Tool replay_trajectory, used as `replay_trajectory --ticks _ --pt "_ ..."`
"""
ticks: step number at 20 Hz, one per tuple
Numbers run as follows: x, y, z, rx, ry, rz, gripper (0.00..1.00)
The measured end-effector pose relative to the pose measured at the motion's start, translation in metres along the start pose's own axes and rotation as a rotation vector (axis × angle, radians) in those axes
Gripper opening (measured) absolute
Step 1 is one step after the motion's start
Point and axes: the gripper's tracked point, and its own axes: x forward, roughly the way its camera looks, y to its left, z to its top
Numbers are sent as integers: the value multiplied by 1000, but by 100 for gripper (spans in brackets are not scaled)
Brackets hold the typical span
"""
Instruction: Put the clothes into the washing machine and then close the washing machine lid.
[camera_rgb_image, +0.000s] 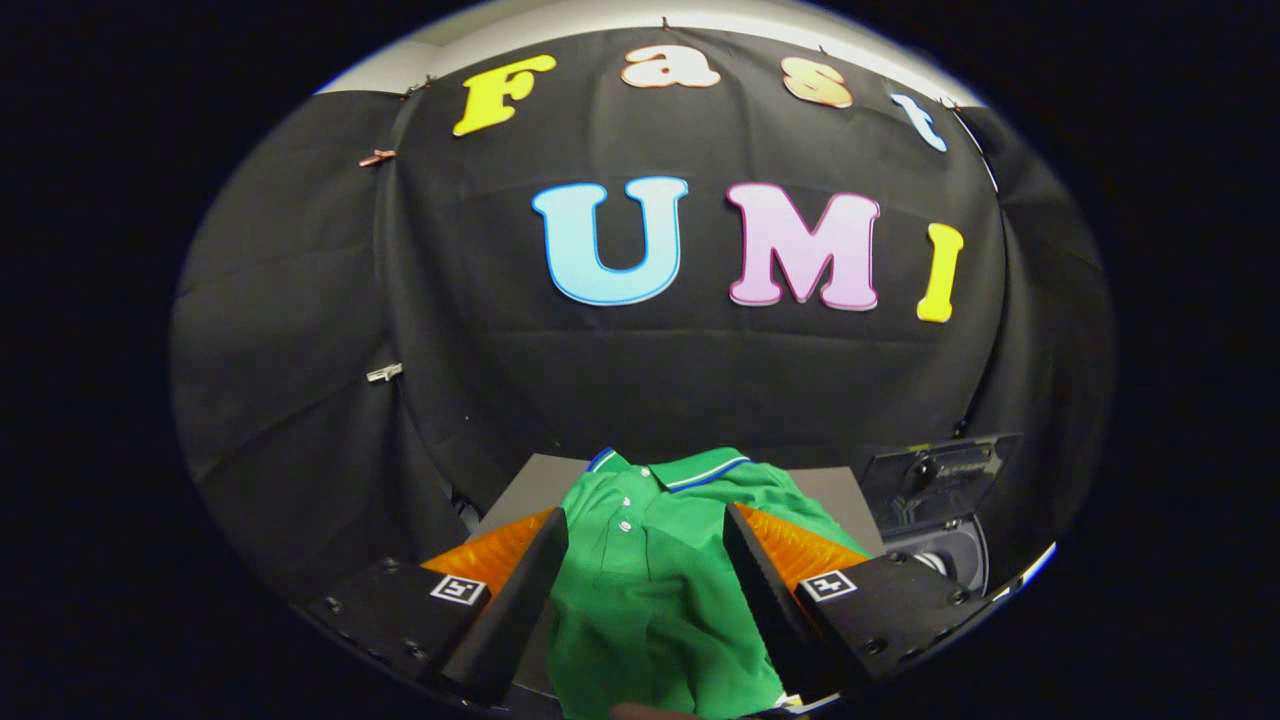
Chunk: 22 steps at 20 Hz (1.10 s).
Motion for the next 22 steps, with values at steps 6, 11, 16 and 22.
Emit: replay_trajectory --ticks 6,11,16,22 --pt "43 -6 -45 -63 211 -40 98" --pt "54 -9 -81 -107 309 -38 93" --pt "57 -22 -84 -55 248 -43 43" --pt "56 -23 -77 -134 239 -43 7"
